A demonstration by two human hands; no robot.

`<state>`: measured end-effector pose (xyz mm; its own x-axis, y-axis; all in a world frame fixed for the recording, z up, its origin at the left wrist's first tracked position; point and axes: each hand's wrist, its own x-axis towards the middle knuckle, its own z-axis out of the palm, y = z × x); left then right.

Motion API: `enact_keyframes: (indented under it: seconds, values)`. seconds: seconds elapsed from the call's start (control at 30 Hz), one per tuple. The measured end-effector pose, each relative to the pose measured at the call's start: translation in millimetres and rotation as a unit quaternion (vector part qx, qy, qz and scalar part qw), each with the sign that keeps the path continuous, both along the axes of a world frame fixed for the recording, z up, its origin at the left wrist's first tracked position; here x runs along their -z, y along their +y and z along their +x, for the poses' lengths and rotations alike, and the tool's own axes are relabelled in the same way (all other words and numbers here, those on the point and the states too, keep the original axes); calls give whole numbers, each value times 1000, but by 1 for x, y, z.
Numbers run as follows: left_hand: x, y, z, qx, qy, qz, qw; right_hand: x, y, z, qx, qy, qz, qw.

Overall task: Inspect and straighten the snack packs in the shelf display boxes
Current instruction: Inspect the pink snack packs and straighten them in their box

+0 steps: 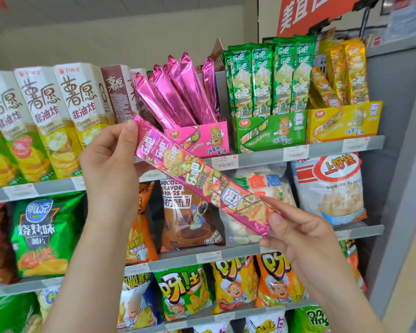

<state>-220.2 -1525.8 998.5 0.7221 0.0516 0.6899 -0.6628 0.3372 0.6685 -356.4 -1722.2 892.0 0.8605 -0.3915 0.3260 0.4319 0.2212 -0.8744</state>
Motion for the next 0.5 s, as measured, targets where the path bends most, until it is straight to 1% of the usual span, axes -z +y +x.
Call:
enact_keyframes:
  seconds: [0.07, 0.1, 0.17, 0.2, 0.27, 0.3, 0.37, 0.5]
  values:
    - [-3, 2, 4, 86, 11, -28, 996, 0, 6, 7, 44, -21, 22, 999]
    - [-5, 2, 5, 131, 10, -23, 991, 0, 9, 11, 61, -30, 40, 997]
    - [-6, 2, 5, 205, 0, 23, 978, 1, 15, 18, 78, -45, 75, 993]
    - [-4, 0, 5, 220, -13, 56, 974, 0, 18, 21, 81, -52, 85, 992]
    - [2, -6, 4, 233, -56, 109, 965, -3, 25, 28, 80, -61, 93, 991]
    - [4, -8, 3, 239, -71, 122, 961, -6, 28, 31, 76, -65, 90, 991]
    - [4, -9, 5, 222, -84, 116, 964, -11, 32, 37, 69, -70, 76, 992]
    - [-8, -6, 13, 138, -99, 89, 981, -15, 38, 52, 73, -74, 71, 992]
